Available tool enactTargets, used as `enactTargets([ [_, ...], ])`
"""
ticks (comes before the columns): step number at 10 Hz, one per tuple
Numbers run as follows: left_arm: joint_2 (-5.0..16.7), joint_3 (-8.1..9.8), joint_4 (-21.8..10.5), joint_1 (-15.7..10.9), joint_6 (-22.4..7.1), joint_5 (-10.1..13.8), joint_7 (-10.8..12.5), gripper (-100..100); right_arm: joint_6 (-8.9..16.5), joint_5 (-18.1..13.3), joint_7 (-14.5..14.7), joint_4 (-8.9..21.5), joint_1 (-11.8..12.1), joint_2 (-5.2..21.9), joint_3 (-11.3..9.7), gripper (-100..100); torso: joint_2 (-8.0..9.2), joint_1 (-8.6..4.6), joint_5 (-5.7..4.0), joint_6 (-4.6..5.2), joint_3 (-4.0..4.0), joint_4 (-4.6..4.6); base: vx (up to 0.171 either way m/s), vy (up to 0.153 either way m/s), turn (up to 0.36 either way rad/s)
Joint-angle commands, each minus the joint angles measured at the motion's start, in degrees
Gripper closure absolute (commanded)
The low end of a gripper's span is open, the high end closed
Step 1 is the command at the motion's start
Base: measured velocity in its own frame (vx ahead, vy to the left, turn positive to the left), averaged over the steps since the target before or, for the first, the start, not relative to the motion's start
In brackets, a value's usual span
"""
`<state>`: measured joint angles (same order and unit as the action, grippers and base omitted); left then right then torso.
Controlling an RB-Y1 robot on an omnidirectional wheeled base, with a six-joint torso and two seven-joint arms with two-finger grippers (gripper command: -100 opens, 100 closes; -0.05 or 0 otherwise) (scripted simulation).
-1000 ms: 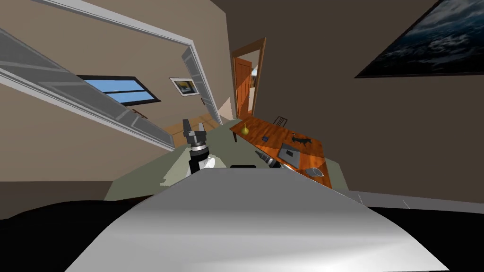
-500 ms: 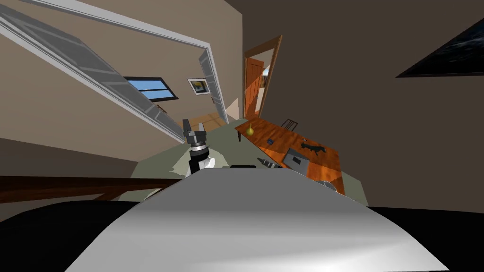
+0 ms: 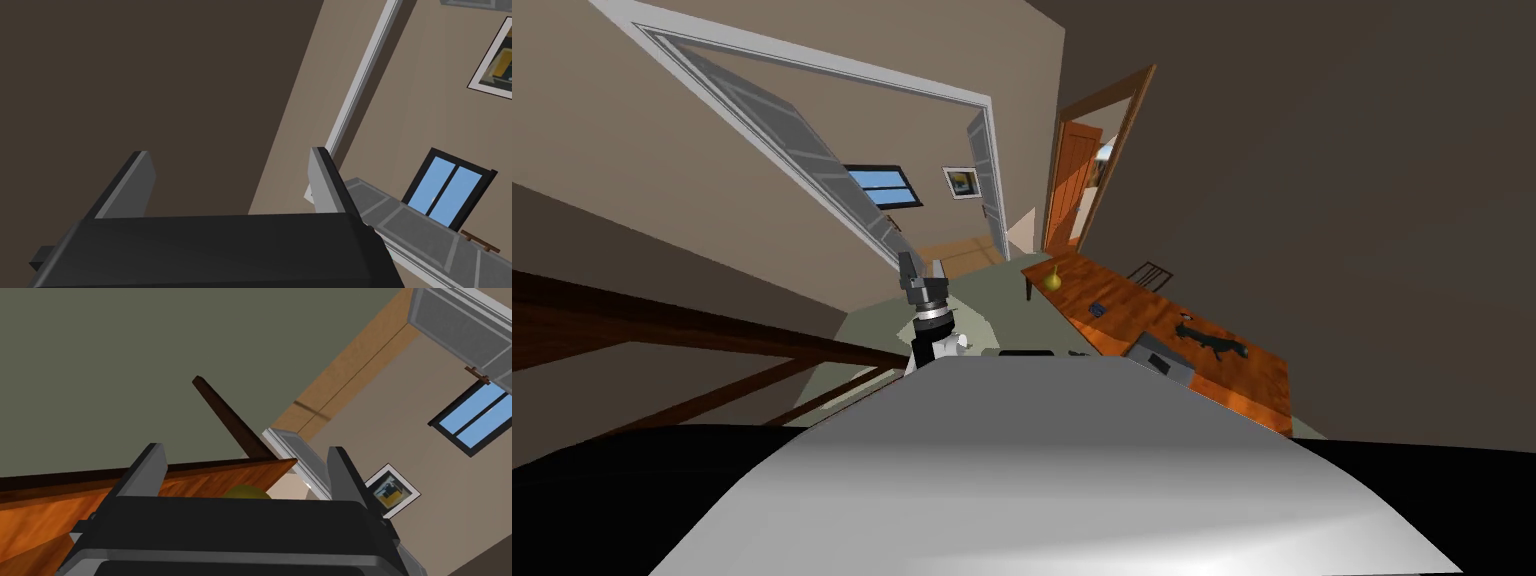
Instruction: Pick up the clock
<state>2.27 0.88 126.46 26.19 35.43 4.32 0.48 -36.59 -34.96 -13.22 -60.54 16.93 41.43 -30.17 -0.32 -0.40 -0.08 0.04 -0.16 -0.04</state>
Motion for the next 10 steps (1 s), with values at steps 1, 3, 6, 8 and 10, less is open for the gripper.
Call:
enactTargets([
  [1,0.0,0.0,0.0,0.0,0.0,0.0,0.0,0,1.62,-1.07,-0.99,-0.66,1.33,1.45,-0.76,-100,0.0,0.0,0.0,0.0,0.0,0.0,0.034,-0.044,0.16],
  [3,0.0,0.0,0.0,0.01,0.0,0.0,0.0,0,1.92,-2.79,-1.66,2.53,1.67,2.73,-1.73,-100,-0.02,0.03,0.01,0.02,-0.01,0.0,0.038,-0.05,0.245],
  [6,0.0,0.01,0.0,0.02,0.0,0.0,0.0,0,2.67,-5.92,-2.91,8.35,2.38,5.0,-3.32,-100,-0.06,0.0,0.0,0.07,-0.04,-0.01,0.05,-0.058,0.287],
  [8,0.01,0.01,0.0,0.02,0.0,0.0,0.0,0,3.12,-7.3,-3.48,10.97,2.75,6.03,-3.95,-100,-0.23,-0.15,-0.02,0.02,-0.13,-0.04,0.086,-0.094,0.34],
  [10,0.01,0.01,0.0,0.02,0.0,0.0,0.0,0,3.63,-8.58,-4.02,13.43,3.14,7.01,-4.47,-100,-0.26,-0.11,-0.01,0.02,-0.15,-0.05,0.074,-0.093,0.256],
])
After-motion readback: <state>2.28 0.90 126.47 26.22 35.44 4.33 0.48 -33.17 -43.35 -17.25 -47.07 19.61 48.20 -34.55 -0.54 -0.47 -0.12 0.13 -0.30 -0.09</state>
